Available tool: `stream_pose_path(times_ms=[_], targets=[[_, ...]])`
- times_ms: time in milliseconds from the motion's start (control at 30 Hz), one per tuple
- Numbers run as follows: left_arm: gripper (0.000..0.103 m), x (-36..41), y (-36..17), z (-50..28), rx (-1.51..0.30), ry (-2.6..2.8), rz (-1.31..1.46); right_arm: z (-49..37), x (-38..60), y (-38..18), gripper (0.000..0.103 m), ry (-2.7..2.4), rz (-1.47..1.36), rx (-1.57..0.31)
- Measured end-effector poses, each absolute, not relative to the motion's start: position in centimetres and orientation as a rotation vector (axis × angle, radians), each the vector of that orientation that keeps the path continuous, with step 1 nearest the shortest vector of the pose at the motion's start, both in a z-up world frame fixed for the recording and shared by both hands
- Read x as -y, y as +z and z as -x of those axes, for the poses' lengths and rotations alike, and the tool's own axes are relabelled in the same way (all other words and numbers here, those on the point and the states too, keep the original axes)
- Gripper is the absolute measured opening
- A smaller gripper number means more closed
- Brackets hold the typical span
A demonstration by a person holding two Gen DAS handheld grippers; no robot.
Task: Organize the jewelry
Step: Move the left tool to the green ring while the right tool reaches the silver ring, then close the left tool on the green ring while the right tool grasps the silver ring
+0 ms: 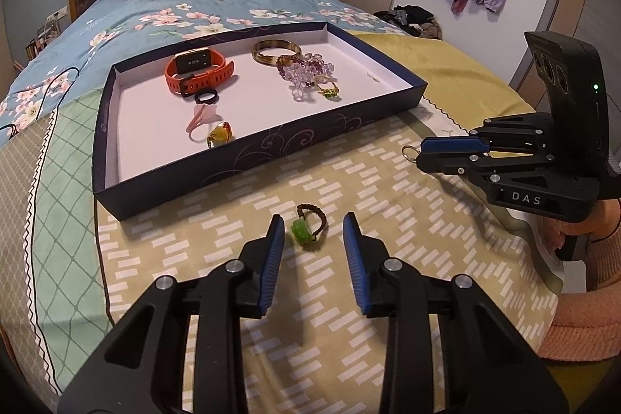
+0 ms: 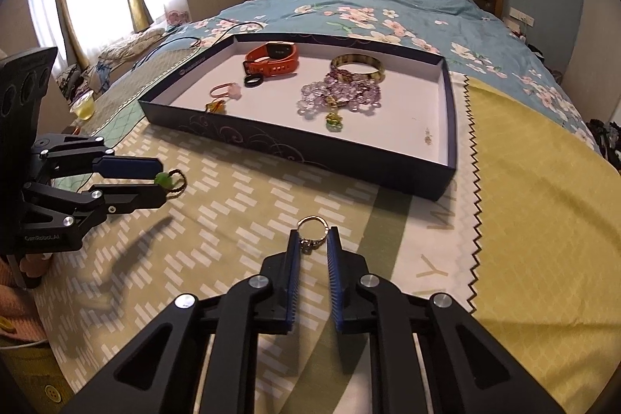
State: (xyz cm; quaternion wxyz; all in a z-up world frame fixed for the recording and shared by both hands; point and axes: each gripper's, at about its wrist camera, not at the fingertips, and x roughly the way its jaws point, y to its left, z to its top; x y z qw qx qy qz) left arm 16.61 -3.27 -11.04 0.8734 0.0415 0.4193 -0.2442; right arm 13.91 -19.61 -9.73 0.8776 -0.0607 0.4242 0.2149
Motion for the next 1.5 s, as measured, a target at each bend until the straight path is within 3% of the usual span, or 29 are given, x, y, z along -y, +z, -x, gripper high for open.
stream_pose_path(times_ms=[100, 200, 333, 400, 633, 667, 1500], targets=[[0.032, 3.4, -11.2, -16.7, -0.885, -0.513, -0.084, -14.0, 19.6, -9.8, 0.024, 0.453, 0.100, -0.888], [0.031, 3.5, -11.2, -16.9, -0.890, -0.515, -0.087, -14.1, 18.9, -9.8, 0.025, 0.458, 0.121, -0.887], [0.026, 3.7, -11.4, -17.1, -0.902, -0.513, -0.090, -14.2, 18.8, -9.8, 0.013, 0.460, 0.118, -0.889], [0.019, 3.7, -11.4, -17.2, -0.904, -0.513, -0.087, -14.2, 18.9, -9.8, 0.011, 0.461, 0.112, -0.889], [0.015, 3.4, -11.4, -17.1, -0.892, -0.490, -0.080, -14.2, 18.9, -9.7, 0.008, 0.472, 0.108, -0.883], [0.015, 3.3, -11.3, -17.1, -0.888, -0.487, -0.078, -14.2, 19.0, -9.6, 0.002, 0.476, 0.102, -0.876], [0.015, 1.4, -8.8, -15.8, -0.801, -0.462, -0.003, -14.0, 20.4, -7.3, 0.003, 0.532, -0.036, -0.788]])
